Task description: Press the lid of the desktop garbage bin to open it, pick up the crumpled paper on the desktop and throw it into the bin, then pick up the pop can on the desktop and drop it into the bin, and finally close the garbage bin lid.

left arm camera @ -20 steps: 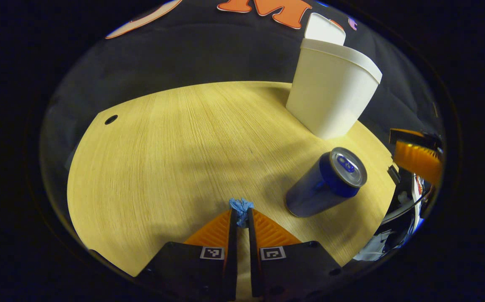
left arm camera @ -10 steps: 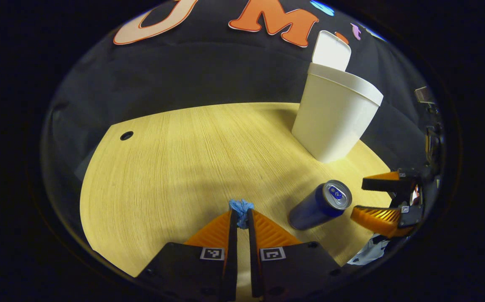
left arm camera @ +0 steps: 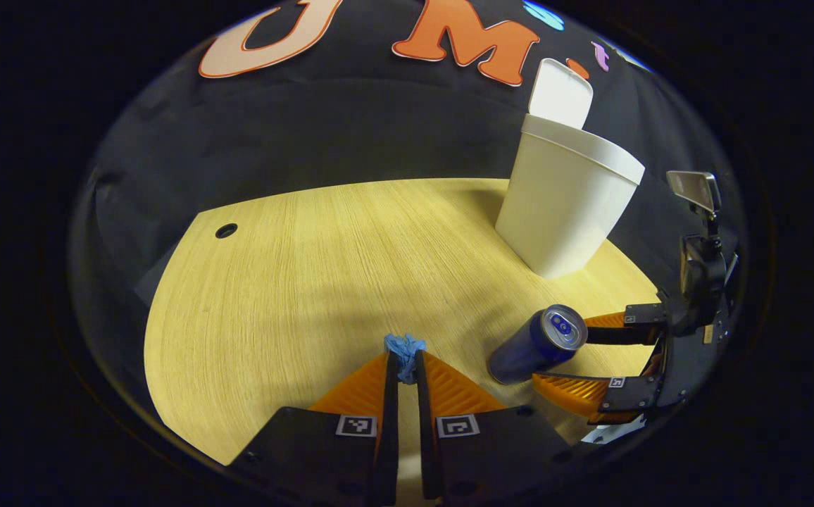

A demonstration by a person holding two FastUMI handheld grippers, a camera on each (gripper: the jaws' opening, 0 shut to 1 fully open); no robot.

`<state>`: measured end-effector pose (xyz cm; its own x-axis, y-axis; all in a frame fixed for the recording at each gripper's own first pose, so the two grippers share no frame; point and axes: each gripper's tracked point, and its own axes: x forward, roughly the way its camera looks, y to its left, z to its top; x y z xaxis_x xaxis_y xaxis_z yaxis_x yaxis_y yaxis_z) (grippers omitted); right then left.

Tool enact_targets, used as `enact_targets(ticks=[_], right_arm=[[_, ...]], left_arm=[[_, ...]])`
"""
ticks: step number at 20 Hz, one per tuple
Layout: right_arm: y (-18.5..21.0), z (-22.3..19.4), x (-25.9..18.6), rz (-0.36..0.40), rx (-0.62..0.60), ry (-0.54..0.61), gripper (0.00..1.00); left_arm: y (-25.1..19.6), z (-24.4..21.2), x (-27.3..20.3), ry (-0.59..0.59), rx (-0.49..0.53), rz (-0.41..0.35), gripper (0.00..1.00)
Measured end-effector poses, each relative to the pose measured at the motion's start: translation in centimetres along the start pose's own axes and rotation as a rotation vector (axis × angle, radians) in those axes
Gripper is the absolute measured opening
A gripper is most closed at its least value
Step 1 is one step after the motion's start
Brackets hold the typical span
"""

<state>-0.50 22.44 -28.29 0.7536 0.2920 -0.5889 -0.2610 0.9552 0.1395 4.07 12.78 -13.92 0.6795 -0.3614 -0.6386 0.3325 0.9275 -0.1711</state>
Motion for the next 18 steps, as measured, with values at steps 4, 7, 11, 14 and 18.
enact_targets(ticks=[4,7,11,14,18], right_arm=[[-0.1,0.2,1.1,-0.007,-0.004,-0.009,0.95],[0.3,0.5,1.0,0.006,0.003,-0.018,0.91],[0.3,0.9,0.9,0.021,0.015,-0.032,0.8],[0.1,1.4,0.3,0.01,0.028,-0.038,0.8],[-0.9,1.7,-1.0,-0.034,0.041,-0.049,0.8]], left_arm=[[0.7,0.3,-0.9,-0.015,-0.015,0.031,0.17],[0.8,0.6,-1.6,-0.03,-0.024,0.041,0.17],[0.9,0.9,-2.0,-0.047,-0.033,0.048,0.17],[0.6,1.7,-2.1,-0.066,-0.025,0.049,0.17],[-1.2,2.9,-1.8,-0.081,-0.01,0.028,0.17]])
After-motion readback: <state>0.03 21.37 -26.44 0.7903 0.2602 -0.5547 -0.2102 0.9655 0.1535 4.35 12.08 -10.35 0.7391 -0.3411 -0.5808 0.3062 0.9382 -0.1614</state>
